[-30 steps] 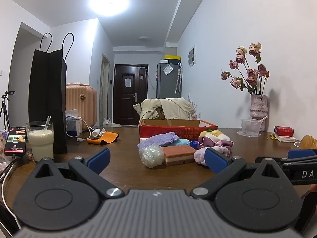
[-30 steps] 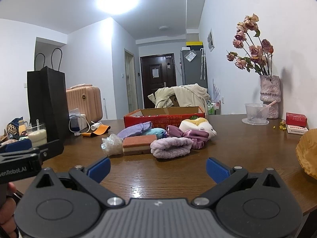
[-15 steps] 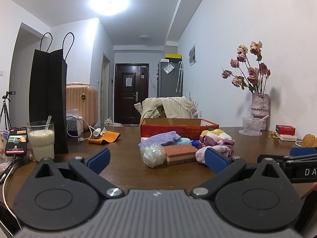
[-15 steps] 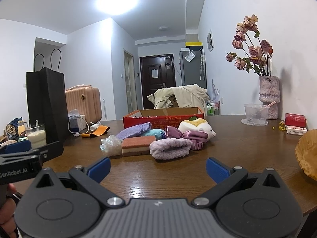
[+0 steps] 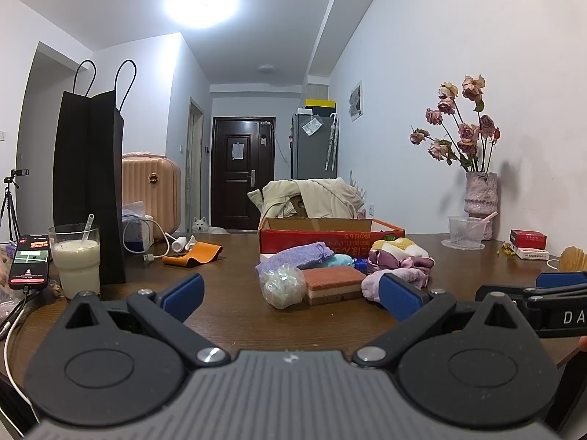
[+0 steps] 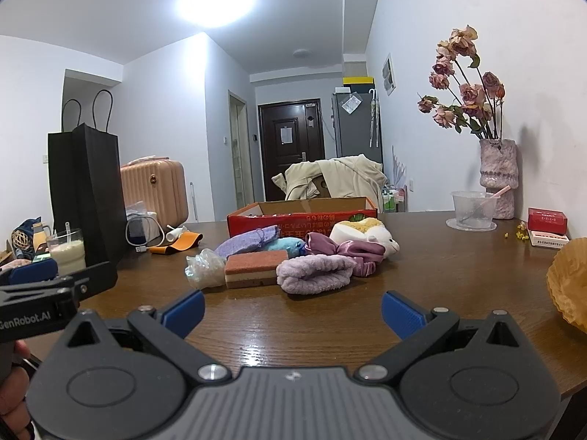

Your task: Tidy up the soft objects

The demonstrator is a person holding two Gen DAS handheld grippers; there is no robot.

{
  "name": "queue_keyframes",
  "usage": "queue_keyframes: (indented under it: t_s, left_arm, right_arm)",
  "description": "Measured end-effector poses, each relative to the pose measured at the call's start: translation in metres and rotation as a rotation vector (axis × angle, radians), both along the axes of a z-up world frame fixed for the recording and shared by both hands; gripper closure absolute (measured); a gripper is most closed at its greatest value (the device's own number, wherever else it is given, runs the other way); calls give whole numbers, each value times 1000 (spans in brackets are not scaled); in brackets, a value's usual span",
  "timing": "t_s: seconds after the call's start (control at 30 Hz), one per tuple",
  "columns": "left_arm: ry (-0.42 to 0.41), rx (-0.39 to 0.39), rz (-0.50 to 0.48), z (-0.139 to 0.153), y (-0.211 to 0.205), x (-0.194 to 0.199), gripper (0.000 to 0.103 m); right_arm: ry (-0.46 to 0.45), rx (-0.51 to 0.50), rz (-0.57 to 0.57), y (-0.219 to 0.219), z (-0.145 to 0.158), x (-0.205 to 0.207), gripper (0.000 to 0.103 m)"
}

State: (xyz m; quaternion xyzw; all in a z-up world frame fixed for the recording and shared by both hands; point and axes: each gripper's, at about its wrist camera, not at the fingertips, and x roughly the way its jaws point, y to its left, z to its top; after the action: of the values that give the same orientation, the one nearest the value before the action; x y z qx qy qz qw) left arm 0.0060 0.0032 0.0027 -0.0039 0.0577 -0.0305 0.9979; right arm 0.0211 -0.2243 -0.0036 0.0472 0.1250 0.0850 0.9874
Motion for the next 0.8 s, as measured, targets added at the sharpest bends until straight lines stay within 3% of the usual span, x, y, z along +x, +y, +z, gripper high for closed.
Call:
queue_keyframes:
  t_s: [0.27,0.5,0.63,0.73,0.8]
  left_arm:
    - [-6,9,4,-1,0,11,0]
    - [75,42,28,2,3,71,0]
    - [162,-46,-27,8,1,106,0]
    - [200,-87,-104,13,-13,128,0]
    - [236,-109,-165,14,-28,145,3]
  right_arm:
    - [-8,-7,-4,-1,1,5,0]
    - [1,-9,-32,-10,7,48,0]
    - [62,31,7,-24,13,89,3]
    - [118,118,23,-42,14,126,14]
    - [145,157,26,-51,13,151,28]
